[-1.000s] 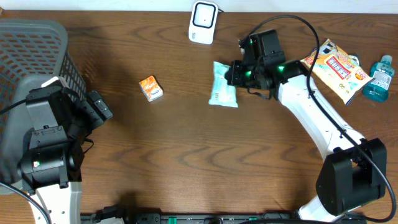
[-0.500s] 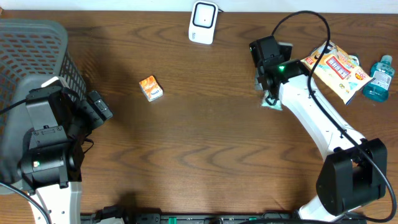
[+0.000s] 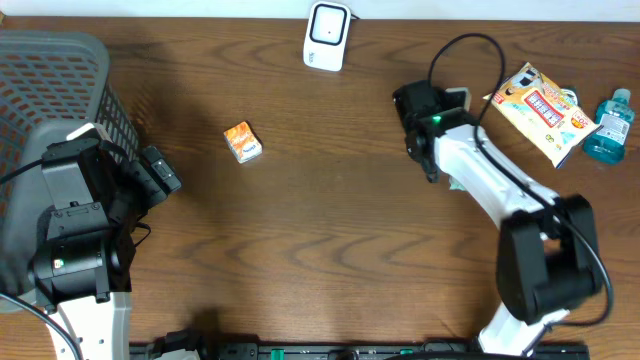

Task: Scan the item barcode

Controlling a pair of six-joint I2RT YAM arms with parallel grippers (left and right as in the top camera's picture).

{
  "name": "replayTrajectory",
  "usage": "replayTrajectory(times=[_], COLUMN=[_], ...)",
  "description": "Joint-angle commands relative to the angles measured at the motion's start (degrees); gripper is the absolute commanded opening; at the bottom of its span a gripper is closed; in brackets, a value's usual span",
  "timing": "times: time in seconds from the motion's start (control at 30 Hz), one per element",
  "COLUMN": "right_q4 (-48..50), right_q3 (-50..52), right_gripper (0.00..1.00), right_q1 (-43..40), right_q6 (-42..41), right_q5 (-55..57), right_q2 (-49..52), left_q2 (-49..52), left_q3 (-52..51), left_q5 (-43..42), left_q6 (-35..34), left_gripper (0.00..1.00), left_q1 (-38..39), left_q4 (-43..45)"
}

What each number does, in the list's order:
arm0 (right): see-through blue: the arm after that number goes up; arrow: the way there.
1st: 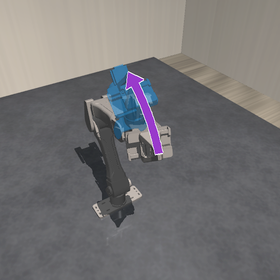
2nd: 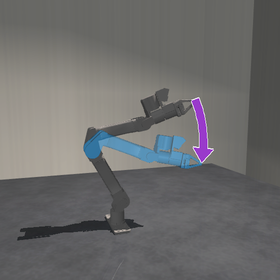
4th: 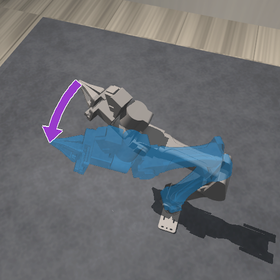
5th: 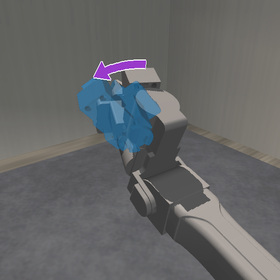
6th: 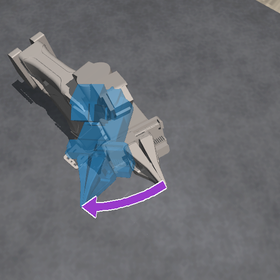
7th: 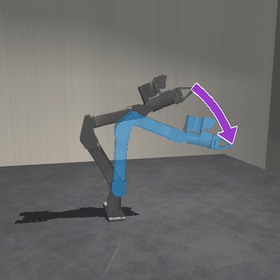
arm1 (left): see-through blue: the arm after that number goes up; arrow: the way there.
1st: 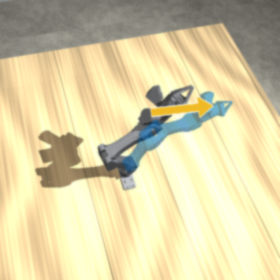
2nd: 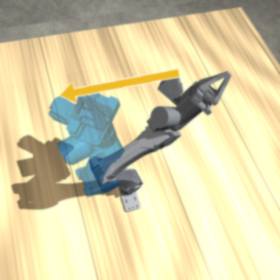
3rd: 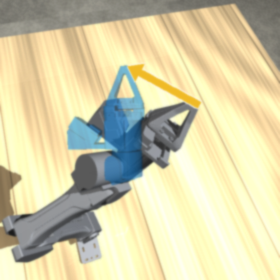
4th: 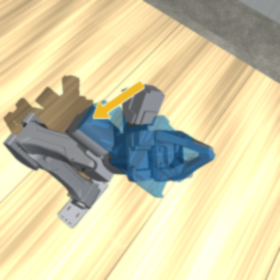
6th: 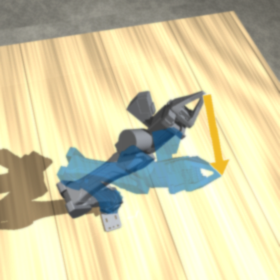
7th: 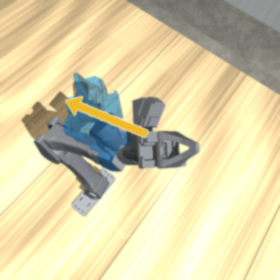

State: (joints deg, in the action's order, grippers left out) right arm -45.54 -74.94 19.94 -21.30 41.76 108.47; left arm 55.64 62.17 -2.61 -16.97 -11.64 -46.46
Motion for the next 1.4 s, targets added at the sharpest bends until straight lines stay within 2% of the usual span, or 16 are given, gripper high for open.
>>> replayTrajectory(times=[0.0, 0.13, 0.37, 0.47, 0.63, 0.83, 0.97, 1.07, 1.37], right_q4=[0.1, 3.0, 8.8, 9.8, 6.4, 2.6, 1.2, 1.3, 8.3], right_q3=[0.4, 0.3, 0.2, -1.1, -5.9, -7.7, -5.4, -3.0, 5.2], right_gripper=[0.08, 0.28, 0.46, 0.45, 0.54, 0.59, 0.61, 0.66, 0.71], right_q1=[2.4, 6.5, 14.6, 17.2, 17.7, 14.5, 11.6, 9.2, 4.0], right_q6=[1.9, 2.9, 3.2, 3.2, 3.5, 13.0, 13.3, 13.2, 13.3], right_q5=[-1.4, -5.3, -17.0, -18.7, -11.6, -10.4, -10.4, -10.3, -10.4], right_q2=[1.2, 1.2, 1.2, 1.2, 1.1, 1.4, 1.5, 1.5, 1.5], left_q2=[0.1, 0.1, 0.1, 0.1, 0.1, 0.1, 0.1, 0.1, 0.1], left_q3=[0.3, 0.3, 0.3, 0.3, 0.3, 0.3, 0.3, 0.3, 0.3], left_q5=[0.7, 0.7, 0.7, 0.7, 0.7, 0.7, 0.7, 0.7, 0.7], left_q6=[-0.5, -0.5, -0.5, -0.5, -0.5, -0.5, -0.5, -0.5, -0.5], left_gripper=[0.98, 0.98, 0.98, 0.98, 0.98, 0.98, 0.98, 0.98, 0.98], left_q1=[-0.3, -0.3, -0.3, -0.3, -0.3, -0.3, -0.3, -0.3, -0.3], left_q4=[0.0, 0.0, 0.0, 0.0, 0.0, 0.0, 0.0, 0.0, 0.0])
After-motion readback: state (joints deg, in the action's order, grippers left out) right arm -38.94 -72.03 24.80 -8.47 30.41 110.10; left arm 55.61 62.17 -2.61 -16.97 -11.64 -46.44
